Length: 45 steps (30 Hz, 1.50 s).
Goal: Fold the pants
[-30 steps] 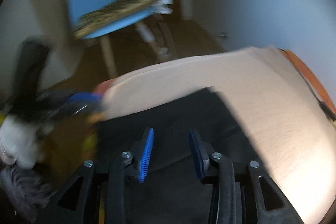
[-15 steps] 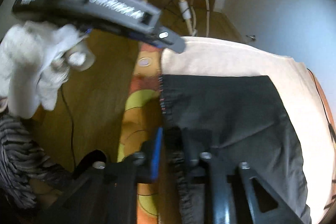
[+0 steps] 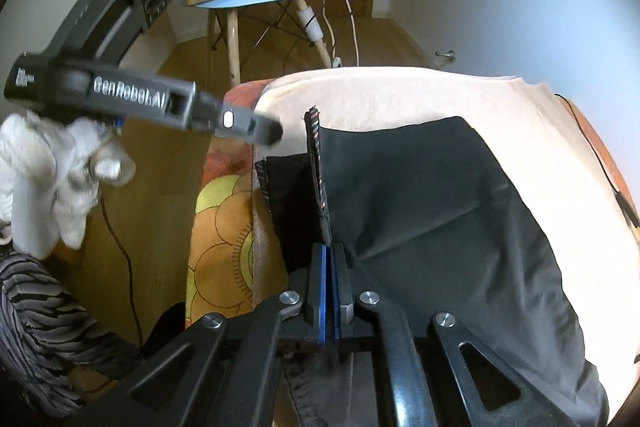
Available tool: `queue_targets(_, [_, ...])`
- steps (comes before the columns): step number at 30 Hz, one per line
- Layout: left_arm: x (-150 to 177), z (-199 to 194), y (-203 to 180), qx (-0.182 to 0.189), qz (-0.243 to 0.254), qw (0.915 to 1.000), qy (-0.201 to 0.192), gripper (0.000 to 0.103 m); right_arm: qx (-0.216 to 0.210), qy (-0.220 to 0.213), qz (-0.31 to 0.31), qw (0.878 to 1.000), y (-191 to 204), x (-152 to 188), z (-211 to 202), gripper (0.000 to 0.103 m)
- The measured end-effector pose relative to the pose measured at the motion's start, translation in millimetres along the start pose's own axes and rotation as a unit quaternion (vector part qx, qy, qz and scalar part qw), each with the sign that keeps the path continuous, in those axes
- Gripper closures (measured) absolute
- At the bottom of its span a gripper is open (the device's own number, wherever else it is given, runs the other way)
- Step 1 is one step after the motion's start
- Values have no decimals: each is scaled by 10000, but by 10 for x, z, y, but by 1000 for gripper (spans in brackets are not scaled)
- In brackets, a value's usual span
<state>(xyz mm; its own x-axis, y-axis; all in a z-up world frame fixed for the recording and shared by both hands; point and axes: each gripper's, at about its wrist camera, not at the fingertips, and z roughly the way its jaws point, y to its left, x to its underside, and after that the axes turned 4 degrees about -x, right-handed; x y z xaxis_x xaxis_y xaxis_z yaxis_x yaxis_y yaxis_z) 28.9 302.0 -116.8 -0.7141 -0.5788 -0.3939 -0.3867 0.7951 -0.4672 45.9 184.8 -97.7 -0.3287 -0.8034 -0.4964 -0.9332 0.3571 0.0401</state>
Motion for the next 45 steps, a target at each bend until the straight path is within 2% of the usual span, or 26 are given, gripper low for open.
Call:
queue_targets(5, [22,109,-66,152,-11,9997,180,66,58,-189,285,9994,-104,50,-159,103])
queue_targets(7, [28,127,-107,149,49,9998,132,66,93,-283,400,9988,-160,52,-226,103])
queue_targets(9, [20,132,-123,149,69,9998,107,84,136,-367,454,9982,-187,38,-293,103])
queue_targets(10, [16,139,-126,131,52,9999,92,97,156,-398,467,9980,-201,27,-321,103])
queue_targets(16, [-1,-50,-138,305,53,9992,-254,99,454,-676,513,9954,-275,-18,-577,103])
queue_targets(22, [0,20,-99,154,104,9997,-172,99,873,-1188,209,9889,-249,-246,-1000,103])
queue_targets(25, [-34,1,-86,220,34,9995,-230,99,765,-1049,-3,9915,-134,-312,-893,103])
queue_targets(30, [17,26,-57,202,21,9997,-167,99,528,-348,-396,9972,117,-164,-324,103])
queue_targets(32, [26,51,-52,175,18,9998,-133,99,337,-140,-396,9985,150,-111,-162,103])
queue_targets(33, [29,64,-58,157,27,9998,-125,99,98,-30,-360,9993,147,-97,-105,101])
queue_targets(34, [34,73,-60,136,56,9998,-118,99,-240,78,-312,9992,131,-94,-74,96])
queue_targets(35, [38,75,-66,129,64,9998,-114,99,-481,98,-273,9984,109,-89,-75,77])
queue_targets(37, [35,92,-60,127,69,9998,-102,99,-784,-128,-35,9968,-52,-124,-201,60])
queue_targets(39, [32,101,-51,129,48,9999,-84,99,-1031,-368,293,9936,-305,-180,-312,63])
queue_targets(41, [36,106,-61,116,64,9999,-79,99,-853,-498,697,9927,-639,-258,-349,64])
queue_targets(43, [35,111,-65,104,79,9999,-83,99,-222,-446,849,9951,-986,-309,-299,64])
queue_targets(45, [35,126,-80,76,120,9999,-86,99,189,-231,904,9955,-1236,-286,-198,64])
